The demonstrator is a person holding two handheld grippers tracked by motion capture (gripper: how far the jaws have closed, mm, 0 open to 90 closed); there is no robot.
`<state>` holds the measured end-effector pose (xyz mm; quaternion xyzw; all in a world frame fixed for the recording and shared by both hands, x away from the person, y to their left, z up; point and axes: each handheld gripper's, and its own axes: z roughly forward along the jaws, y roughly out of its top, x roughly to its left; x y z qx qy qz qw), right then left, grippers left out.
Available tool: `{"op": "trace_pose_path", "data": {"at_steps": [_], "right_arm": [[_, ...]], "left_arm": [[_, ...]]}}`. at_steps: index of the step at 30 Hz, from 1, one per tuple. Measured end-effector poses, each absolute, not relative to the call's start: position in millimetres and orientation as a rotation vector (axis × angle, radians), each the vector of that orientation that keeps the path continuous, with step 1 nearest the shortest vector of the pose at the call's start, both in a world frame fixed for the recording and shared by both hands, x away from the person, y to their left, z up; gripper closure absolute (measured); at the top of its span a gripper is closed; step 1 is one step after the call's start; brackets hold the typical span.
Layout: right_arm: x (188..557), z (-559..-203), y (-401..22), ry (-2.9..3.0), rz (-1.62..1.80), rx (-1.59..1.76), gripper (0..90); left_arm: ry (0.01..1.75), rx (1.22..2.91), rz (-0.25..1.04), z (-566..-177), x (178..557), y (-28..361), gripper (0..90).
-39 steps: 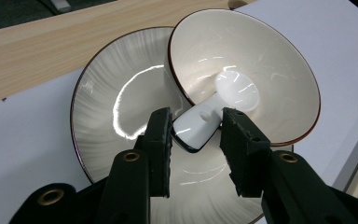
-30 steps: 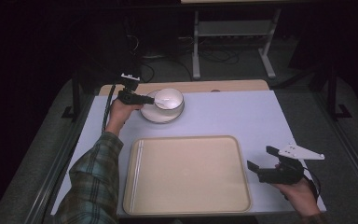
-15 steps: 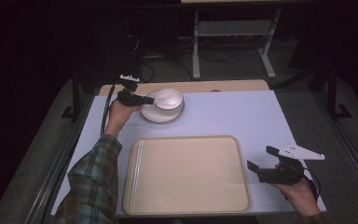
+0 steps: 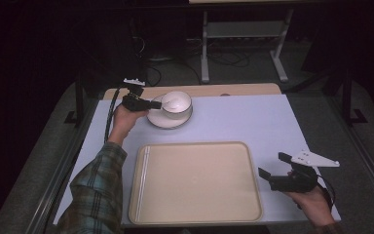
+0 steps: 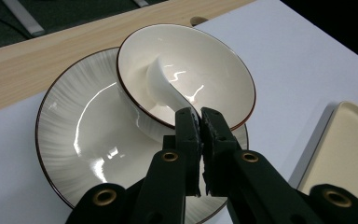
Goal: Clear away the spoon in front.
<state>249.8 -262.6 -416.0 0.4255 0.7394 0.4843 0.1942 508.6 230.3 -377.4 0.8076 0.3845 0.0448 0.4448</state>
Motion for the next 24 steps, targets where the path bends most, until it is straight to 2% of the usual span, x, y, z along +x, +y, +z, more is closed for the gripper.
{"op": "trace_pose_path", "data": {"at_steps": [12,24], "right_arm": [[250,-416,-263,2.071,1.356,1.194,4.5],[250,-415,-262,2.074,1.355,1.191,4.5]], "left_arm": [[0.918,1.926,0.092,-357,498,243,86.2],[0.845,1.878,0.020,-335,457,246,86.1]]}}
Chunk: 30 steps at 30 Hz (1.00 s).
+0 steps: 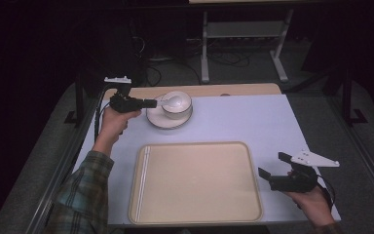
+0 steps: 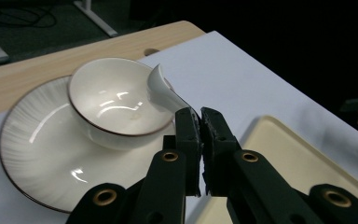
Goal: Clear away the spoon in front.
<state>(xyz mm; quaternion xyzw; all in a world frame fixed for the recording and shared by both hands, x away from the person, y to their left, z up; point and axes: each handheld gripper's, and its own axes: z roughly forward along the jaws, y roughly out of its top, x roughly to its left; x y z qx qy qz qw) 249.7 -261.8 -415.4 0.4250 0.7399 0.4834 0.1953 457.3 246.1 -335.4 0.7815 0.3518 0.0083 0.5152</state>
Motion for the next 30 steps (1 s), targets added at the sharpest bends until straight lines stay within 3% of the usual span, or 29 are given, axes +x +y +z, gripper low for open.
{"op": "trace_pose_path", "data": {"at_steps": [20,30], "right_arm": [[250,-415,-261,2.071,1.352,1.187,4.6],[250,-415,-261,2.074,1.350,1.187,4.7]], "left_arm": [[0.769,1.871,-0.110,-373,376,241,86.1],[0.781,1.900,-0.168,-399,370,238,86.1]]}}
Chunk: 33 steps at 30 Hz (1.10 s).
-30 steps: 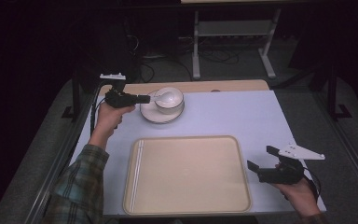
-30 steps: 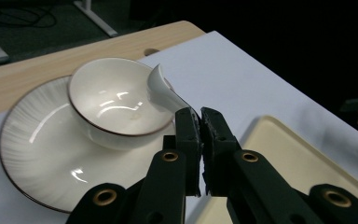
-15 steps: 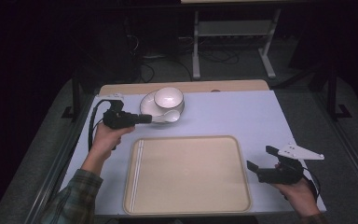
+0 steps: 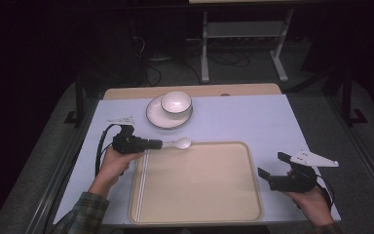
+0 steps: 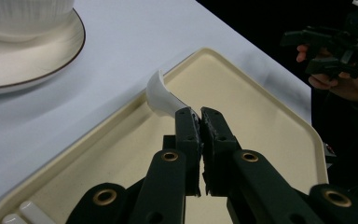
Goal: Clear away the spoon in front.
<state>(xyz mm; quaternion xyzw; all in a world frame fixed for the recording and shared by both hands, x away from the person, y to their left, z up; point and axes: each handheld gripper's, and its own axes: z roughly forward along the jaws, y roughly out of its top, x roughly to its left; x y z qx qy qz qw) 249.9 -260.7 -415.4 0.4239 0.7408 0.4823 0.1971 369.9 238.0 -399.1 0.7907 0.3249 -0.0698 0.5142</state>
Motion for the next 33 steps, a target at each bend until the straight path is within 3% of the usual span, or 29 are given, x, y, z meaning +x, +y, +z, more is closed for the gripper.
{"op": "trace_pose_path", "data": {"at_steps": [13,33], "right_arm": [[246,-415,-262,2.069,1.344,1.187,4.7],[247,-415,-261,2.077,1.342,1.187,4.7]], "left_arm": [[0.789,1.915,-0.199,-418,376,239,85.2],[0.866,2.062,0.004,-439,390,240,70.9]]}}
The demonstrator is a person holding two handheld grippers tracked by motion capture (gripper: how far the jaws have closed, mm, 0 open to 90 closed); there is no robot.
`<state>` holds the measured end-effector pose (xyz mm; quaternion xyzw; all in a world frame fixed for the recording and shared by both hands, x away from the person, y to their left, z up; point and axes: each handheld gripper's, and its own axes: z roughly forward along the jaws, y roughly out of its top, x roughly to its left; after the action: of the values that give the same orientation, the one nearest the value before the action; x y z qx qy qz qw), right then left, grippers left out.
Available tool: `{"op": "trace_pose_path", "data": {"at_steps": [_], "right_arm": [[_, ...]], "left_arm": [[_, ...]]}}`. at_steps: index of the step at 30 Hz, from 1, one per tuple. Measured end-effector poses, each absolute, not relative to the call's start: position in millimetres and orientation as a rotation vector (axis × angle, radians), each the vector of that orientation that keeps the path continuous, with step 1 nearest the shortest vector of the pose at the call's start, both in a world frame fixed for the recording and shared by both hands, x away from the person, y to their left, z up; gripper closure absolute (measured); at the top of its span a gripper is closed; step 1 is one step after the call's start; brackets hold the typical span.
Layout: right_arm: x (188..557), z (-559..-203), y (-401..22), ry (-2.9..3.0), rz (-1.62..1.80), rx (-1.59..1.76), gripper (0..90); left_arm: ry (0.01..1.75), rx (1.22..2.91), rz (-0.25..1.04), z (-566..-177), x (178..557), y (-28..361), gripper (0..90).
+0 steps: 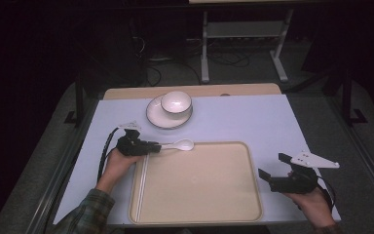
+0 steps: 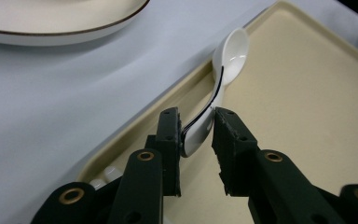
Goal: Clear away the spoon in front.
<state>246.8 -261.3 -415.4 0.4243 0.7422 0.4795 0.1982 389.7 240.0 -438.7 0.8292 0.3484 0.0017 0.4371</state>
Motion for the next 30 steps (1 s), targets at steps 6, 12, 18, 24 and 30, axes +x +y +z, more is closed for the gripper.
{"op": "trace_pose_path", "data": {"at_steps": [6,12,18,24,30], "right_arm": [[247,-415,-261,2.078,1.341,1.184,4.7],[247,-415,-261,2.078,1.341,1.185,4.7],[247,-416,-261,2.079,1.339,1.185,4.7],[247,-416,-261,2.081,1.337,1.187,4.8],[248,-416,-260,2.082,1.336,1.185,4.9]], "left_arm": [[0.876,2.071,0.054,-439,389,241,67.7],[0.886,2.081,0.076,-441,391,242,62.1],[0.885,2.061,0.086,-440,391,242,59.8],[0.859,2.051,0.119,-432,391,235,67.9],[0.841,2.081,0.133,-423,396,211,89.7]]}}
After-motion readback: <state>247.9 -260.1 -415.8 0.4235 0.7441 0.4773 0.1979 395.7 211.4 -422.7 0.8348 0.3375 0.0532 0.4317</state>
